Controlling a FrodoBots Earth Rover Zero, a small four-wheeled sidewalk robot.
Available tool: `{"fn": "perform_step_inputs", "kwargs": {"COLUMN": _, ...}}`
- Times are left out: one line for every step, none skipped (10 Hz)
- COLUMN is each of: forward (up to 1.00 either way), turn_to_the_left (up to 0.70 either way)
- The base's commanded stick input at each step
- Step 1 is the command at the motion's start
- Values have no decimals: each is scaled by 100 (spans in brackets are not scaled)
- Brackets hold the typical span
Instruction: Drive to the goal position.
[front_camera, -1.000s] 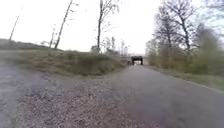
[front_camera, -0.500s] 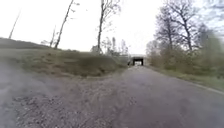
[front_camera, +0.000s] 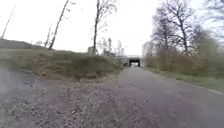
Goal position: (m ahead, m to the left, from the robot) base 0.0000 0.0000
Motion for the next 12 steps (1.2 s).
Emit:
{"fn": "perform_step_inputs", "kwargs": {"forward": 70, "turn_to_the_left": -11}}
{"fn": "perform_step_inputs", "kwargs": {"forward": 70, "turn_to_the_left": -4}}
{"fn": "perform_step_inputs", "kwargs": {"forward": 70, "turn_to_the_left": 0}}
{"fn": "perform_step_inputs", "kwargs": {"forward": 70, "turn_to_the_left": 0}}
{"fn": "perform_step_inputs", "kwargs": {"forward": 70, "turn_to_the_left": 0}}
{"fn": "perform_step_inputs", "kwargs": {"forward": 70, "turn_to_the_left": 0}}
{"fn": "perform_step_inputs", "kwargs": {"forward": 70, "turn_to_the_left": 0}}
{"fn": "perform_step_inputs", "kwargs": {"forward": 70, "turn_to_the_left": 0}}
{"fn": "perform_step_inputs", "kwargs": {"forward": 70, "turn_to_the_left": 0}}
{"fn": "perform_step_inputs", "kwargs": {"forward": 70, "turn_to_the_left": 0}}
{"fn": "perform_step_inputs", "kwargs": {"forward": 70, "turn_to_the_left": 0}}
{"fn": "perform_step_inputs", "kwargs": {"forward": 70, "turn_to_the_left": 0}}
